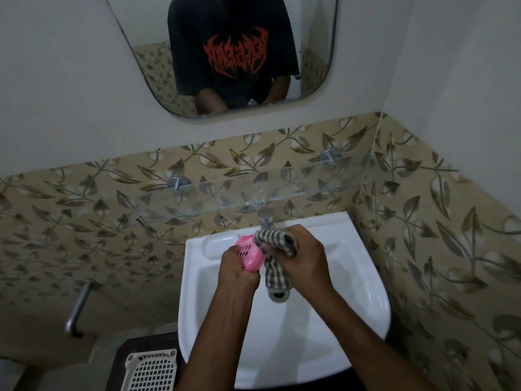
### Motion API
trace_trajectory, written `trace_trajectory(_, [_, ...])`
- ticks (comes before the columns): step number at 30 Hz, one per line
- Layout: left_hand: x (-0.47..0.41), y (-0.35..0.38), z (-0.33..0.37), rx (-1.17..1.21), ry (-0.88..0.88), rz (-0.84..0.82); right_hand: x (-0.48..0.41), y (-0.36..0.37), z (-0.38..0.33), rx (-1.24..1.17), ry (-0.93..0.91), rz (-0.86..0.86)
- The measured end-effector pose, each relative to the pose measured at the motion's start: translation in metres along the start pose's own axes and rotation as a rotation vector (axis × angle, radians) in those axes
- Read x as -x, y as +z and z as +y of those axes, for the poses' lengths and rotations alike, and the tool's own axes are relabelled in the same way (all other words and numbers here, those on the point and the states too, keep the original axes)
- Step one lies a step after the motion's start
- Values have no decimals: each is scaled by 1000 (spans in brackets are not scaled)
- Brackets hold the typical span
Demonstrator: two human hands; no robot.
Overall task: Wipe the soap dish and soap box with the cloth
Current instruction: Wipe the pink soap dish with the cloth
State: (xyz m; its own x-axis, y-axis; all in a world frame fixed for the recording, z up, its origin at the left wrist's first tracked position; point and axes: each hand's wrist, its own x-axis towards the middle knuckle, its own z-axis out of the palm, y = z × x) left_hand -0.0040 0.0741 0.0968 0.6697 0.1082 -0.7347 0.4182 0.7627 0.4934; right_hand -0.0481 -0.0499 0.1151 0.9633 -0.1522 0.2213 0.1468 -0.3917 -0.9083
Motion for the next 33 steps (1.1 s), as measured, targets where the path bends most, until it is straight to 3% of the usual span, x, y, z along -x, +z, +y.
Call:
trace_trajectory(3, [3, -3, 1, -66, 30, 1, 29, 12, 6, 105, -165, -82])
trace_trajectory(6, [1, -7, -1, -86, -23, 51, 39, 19, 14, 94, -126, -104])
trace_trajectory(10, [2, -12, -9, 20, 48, 98, 41, 9, 15, -85, 228, -219])
trace_trajectory(14, [7, -17, -11, 182, 195, 39, 38, -1, 15, -596, 635, -44])
trace_trajectory(18, [15, -17, -14, 96, 328, -64, 25, -11, 11, -851, 712, -86])
trace_trajectory(23, [18, -18, -6, -57, 485, -261, 29, -8, 8, -856, 769, -189])
trace_trajectory(29, [6, -29, 9, -226, 545, -291, 38, 0, -3, -715, 744, -250])
trace_trajectory(31, [0, -37, 18, -238, 533, -309, 37, -8, -8, -671, 693, -246])
trace_trajectory(33, [-3, -44, 24, -184, 415, -385, 32, -20, -13, -588, 660, -228])
